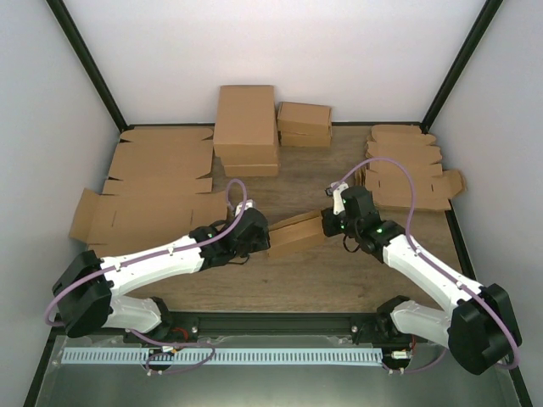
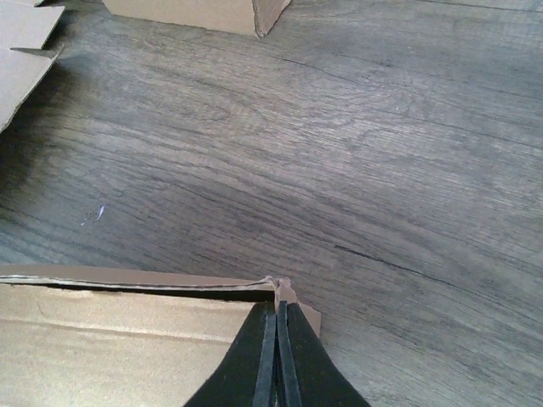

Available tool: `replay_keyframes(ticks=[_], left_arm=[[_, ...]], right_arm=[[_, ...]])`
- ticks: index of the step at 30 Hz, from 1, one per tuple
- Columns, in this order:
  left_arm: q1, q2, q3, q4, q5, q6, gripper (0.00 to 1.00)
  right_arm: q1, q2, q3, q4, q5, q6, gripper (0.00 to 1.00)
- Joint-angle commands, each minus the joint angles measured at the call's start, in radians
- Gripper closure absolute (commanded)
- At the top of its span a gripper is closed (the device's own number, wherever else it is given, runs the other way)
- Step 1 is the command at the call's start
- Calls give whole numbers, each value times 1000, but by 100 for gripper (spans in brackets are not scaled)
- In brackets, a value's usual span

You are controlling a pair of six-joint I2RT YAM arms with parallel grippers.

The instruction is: Fold the paper box

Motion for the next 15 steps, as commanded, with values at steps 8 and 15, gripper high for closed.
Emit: replay_keyframes(ticks=[8,15], left_arm=[[-4,35,15,-90,14,66,96],[25,36,42,-96,11,149,96]], right_arm=[[88,-34,2,-52,23,146,99],[182,-101,-17,-113,114,336,99]])
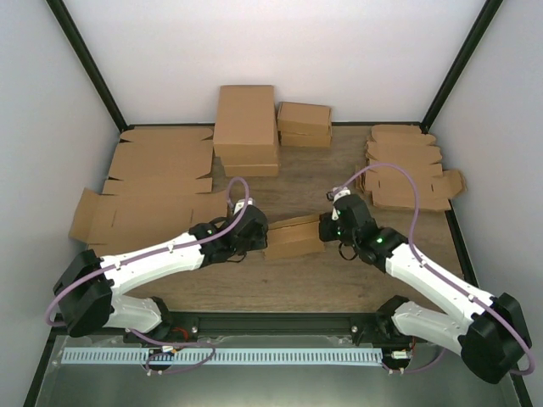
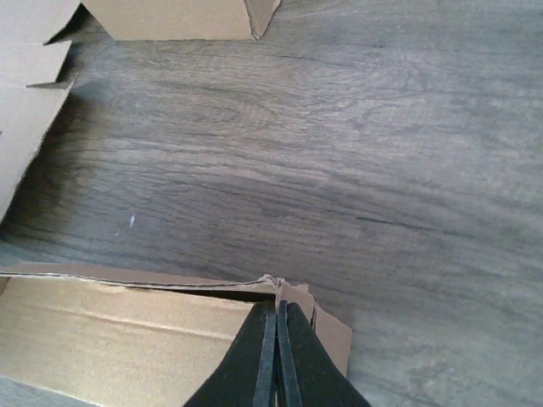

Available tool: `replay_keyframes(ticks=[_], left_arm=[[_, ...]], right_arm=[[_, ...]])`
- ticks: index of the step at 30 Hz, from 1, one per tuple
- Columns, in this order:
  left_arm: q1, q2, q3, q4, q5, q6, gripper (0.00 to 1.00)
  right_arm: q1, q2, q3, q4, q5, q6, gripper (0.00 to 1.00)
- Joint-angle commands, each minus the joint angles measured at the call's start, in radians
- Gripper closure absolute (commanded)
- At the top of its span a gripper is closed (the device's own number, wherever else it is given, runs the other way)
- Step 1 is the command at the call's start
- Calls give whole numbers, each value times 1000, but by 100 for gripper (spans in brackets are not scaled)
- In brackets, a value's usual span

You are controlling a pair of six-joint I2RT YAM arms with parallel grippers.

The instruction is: Fold the paper box

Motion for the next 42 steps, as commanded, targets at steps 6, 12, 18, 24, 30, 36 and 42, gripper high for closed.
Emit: replay_keyframes(ticks=[6,12,18,24,30,36,42], left_arm=[[40,18,45,-32,66,159,96],[39,16,28,11,139,175,96],[34,-6,-29,46,167,161,96],[31,-30,-46,40,161,164,96],[26,-32,-66,40,164,160,96],[15,-35,-87,54,175,151,96],[-1,-29,-86,48,163,150,96]], right_arm=[[142,-45,-37,-90,27,231,99],[150,-51,-61,-121,32,269,99],[186,-60,-63,-158,84,291,99],[190,-60,-63,-186,127,290,99],[191,-54,-92,-178,118,321,99],[207,-49,-115,-176,129,352,99],[227,-23,-97,-207,171,367,99]])
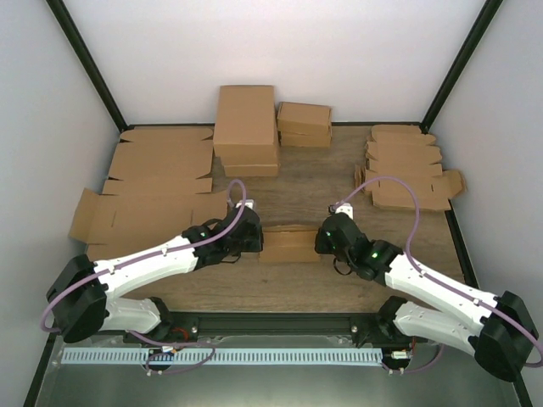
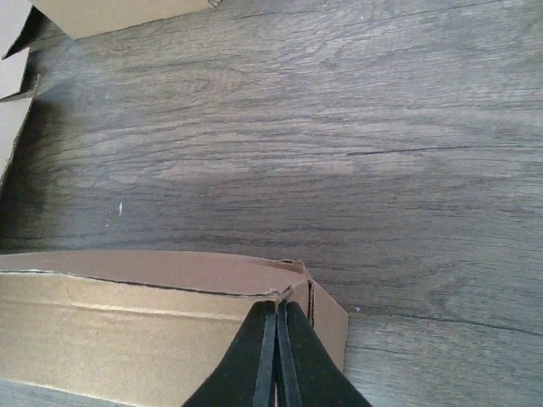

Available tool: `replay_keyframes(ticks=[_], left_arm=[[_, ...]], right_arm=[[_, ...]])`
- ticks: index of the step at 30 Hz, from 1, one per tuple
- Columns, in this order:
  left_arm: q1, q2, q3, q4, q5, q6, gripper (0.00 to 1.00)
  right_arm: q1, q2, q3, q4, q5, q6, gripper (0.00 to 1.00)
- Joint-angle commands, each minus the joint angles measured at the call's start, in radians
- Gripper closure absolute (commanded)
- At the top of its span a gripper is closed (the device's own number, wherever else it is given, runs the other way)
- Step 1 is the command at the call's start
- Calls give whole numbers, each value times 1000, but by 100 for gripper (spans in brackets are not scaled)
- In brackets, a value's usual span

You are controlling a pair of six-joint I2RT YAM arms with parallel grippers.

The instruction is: Fold the paper box

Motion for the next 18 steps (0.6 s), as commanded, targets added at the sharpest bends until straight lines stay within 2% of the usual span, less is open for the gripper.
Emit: replay_keyframes(ticks=[1,10,18], left_arm=[[-37,17,-24,-11,84,-4,96],[-37,-7,-4,-79,24,22,96],[-47,0,-20,-77,50,11,96]], right_arm=[[32,42,-15,-149,-31,34,99],[32,35,-7,-155,-22,21,98],[54,56,-48,-139,-60,77,99]])
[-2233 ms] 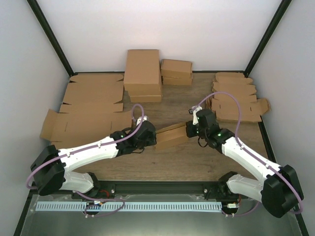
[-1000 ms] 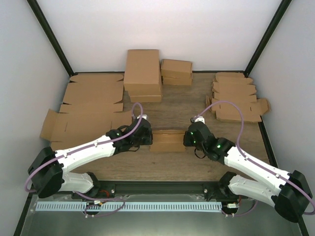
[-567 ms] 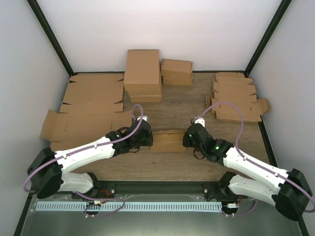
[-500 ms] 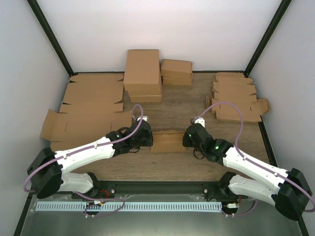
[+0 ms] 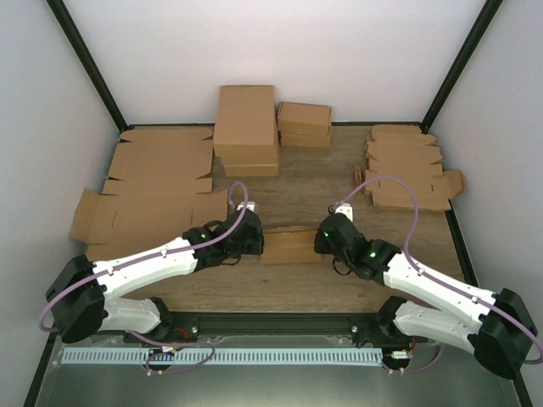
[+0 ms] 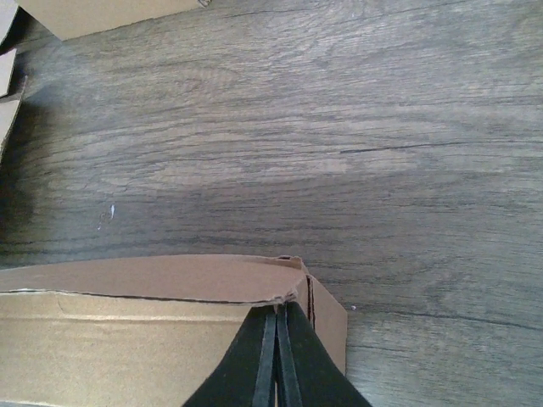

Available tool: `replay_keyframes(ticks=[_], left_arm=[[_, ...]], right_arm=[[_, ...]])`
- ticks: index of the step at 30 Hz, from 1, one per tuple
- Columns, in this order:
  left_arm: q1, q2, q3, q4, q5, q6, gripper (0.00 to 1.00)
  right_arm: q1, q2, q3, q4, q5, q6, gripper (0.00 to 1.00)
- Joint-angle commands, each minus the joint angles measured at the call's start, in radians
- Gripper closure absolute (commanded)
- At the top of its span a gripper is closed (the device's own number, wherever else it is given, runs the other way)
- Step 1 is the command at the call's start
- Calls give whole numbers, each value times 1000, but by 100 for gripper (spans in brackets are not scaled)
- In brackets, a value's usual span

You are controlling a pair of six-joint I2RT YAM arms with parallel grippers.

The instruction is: Fold the paper box

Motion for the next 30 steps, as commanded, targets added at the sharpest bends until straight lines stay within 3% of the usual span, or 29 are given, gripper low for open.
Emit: replay_keyframes(ticks=[1,17,25,30], left_arm=[[-28,10,-24,-53,67,-4,96],[-45,35,-17,-151,36,-16,96],[-45,35,12,-169,17,-9,96],[-44,30,22,-171,9,-8,96]], right_arm=[[39,35,-64,-126,-99,62,99],[58,30,-87,-140,-95,106,99],[58,20,-28,-177,-56,86,87],[58,23,-26,-180,-57,92,94]])
